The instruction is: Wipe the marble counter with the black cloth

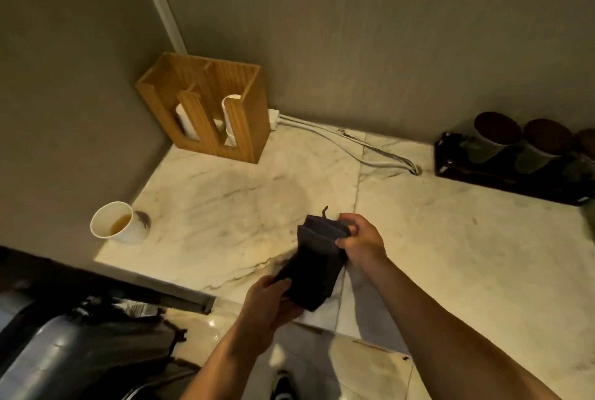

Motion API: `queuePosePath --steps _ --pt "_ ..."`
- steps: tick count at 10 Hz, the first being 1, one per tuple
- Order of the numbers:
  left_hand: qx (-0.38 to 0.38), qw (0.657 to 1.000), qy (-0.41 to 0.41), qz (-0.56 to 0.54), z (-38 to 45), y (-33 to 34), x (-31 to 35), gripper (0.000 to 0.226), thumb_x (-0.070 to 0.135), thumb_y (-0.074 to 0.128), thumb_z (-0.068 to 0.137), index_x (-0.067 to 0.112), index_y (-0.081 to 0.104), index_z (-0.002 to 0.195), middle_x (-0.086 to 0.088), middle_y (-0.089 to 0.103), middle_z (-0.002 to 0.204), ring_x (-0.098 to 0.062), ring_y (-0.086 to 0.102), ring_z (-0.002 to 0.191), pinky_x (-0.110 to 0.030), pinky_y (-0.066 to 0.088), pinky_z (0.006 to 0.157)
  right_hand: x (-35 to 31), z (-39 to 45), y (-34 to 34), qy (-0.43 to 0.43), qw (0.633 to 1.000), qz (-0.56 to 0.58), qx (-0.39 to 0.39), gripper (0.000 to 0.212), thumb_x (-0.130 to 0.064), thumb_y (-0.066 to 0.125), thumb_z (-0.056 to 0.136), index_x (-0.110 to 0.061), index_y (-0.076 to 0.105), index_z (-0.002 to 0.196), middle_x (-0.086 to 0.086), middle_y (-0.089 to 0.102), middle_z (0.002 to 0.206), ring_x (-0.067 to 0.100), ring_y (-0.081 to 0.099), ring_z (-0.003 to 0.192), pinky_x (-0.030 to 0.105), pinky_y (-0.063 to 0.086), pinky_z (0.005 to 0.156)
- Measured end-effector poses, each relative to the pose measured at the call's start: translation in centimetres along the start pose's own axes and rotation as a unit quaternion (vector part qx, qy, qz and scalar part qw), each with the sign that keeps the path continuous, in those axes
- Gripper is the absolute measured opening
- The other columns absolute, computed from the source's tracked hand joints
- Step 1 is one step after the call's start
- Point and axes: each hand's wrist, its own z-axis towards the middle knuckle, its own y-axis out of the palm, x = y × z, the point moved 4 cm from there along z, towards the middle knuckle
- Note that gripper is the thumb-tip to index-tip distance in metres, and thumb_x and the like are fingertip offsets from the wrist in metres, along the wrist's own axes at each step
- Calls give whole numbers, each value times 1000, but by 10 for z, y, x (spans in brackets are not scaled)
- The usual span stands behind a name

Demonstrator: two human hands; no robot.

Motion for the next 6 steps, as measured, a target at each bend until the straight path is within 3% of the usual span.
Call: queuePosePath --steps 1,2,3,5,6 --pt "32 995 6 95 9 -7 -1 13 9 59 93 3 61 104 -21 71 90 -30 71 74 -36 58 63 -13 5 9 -67 989 -128 25 49 5 57 79 -22 62 119 0 68 110 14 60 98 17 43 81" --pt "48 983 19 179 11 -9 0 11 11 61 92 3 64 99 -16 70 77 -24 69 63 -33 59 60 -14 7 15 -111 971 -208 43 48 4 55 82 -21 61 122 3 68 116 23 61 105 26 44 89" --pt "51 952 48 299 10 -9 6 8 18 63 91 11 63 89 -9 68 68 -15 66 53 -27 59 55 -10 10 18 -114 964 -235 43 49 3 54 84 -21 58 126 5 66 121 26 60 110 30 45 92" --pt "30 914 71 398 7 -9 13 13 32 59 92 19 60 89 -5 71 72 -11 65 51 -25 58 57 -7 3 -2 -80 982 -157 62 33 -14 47 95 -23 57 126 1 64 123 20 57 110 29 43 93" --pt "60 892 86 439 3 -13 19 18 37 54 92 21 59 86 -5 71 71 -17 68 53 -30 60 60 -3 -4 -18 -89 981 -141 96 30 -21 44 98 -23 58 124 0 64 124 20 57 111 31 45 95"
